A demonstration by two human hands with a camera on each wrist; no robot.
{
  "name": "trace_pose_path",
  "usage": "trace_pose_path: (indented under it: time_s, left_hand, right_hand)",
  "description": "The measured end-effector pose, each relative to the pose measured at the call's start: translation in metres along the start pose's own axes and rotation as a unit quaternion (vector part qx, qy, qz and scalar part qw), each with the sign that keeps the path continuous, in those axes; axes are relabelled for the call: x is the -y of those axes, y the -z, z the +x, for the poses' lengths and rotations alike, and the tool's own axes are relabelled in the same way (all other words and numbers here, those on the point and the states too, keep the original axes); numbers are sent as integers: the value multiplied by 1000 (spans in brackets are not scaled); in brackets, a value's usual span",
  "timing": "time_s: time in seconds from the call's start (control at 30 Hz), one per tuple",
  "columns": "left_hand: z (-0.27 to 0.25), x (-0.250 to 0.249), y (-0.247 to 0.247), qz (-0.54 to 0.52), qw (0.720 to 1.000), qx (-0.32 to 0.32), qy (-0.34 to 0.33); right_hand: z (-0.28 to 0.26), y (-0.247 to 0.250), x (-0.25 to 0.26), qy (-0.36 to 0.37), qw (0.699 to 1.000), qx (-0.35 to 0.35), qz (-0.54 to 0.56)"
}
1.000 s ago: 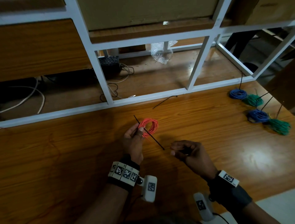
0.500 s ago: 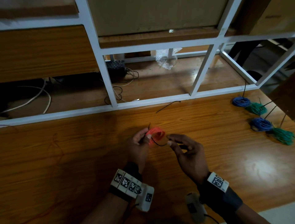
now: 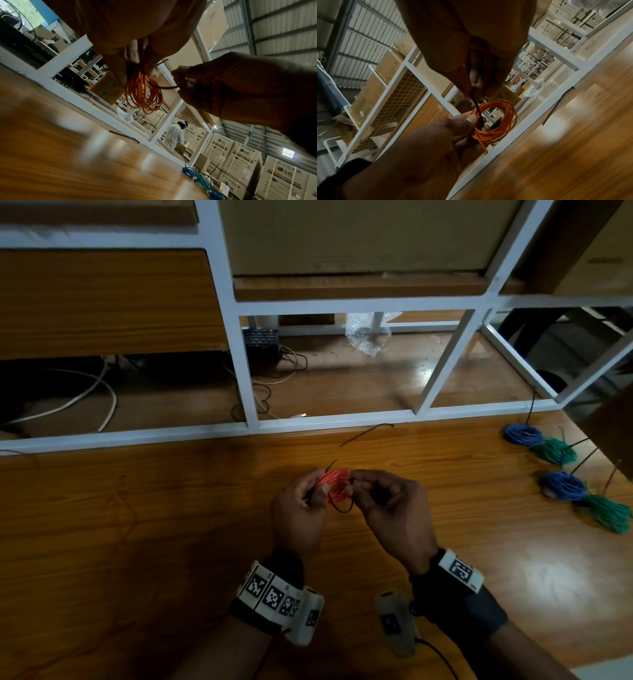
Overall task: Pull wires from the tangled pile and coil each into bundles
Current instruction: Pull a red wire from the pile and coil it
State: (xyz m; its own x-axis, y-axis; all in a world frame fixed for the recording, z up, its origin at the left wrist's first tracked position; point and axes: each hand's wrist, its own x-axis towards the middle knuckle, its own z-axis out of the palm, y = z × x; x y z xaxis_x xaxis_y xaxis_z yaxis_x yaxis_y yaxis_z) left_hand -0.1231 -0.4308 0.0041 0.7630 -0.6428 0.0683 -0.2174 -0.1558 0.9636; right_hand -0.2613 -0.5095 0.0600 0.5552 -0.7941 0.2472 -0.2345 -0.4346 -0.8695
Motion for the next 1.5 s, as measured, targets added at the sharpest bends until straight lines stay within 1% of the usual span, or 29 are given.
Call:
trace_pose_path:
  time_s: [0.17,0.27,0.4,0.5,0.6,0.87,1.03,1.2,1.33,1.5]
  left_hand:
    - [-2,-6,4,27,999,-4,-28]
    - [-3,-12,7,45,998,1,-52]
    - [-3,-20,9,72,993,-9,-92]
    - [-2,-24,11,83,991,-7,-102]
    - [-2,-23,11,81,991,-3,-111]
    - [-1,-23,10,84,990,0,-117]
    - [0,-20,12,104,987,8,-125]
    - [-1,-17,12,99,987,4,-129]
    - [-1,-19,13,101,987,-7,-124]
    - [-3,-22,14,99,987,-1,-125]
  right_hand:
    - [5,3,4,2,999,-29,-17]
    - [12,5,8,-7,999,-41,-1]
    - [14,4,12,-34,998,-47,27]
    - [12,2,14,-42,996,-57,47]
    - [12,1,16,-40,997,-57,43]
    - [14,3,19,-33,998,-55,10]
    - [14,5,17,-47,997,-59,26]
    - [12,5,19,-39,997,-51,34]
    - [10,5,17,-31,997,-60,44]
    - [9,2,14,-20,998,-58,34]
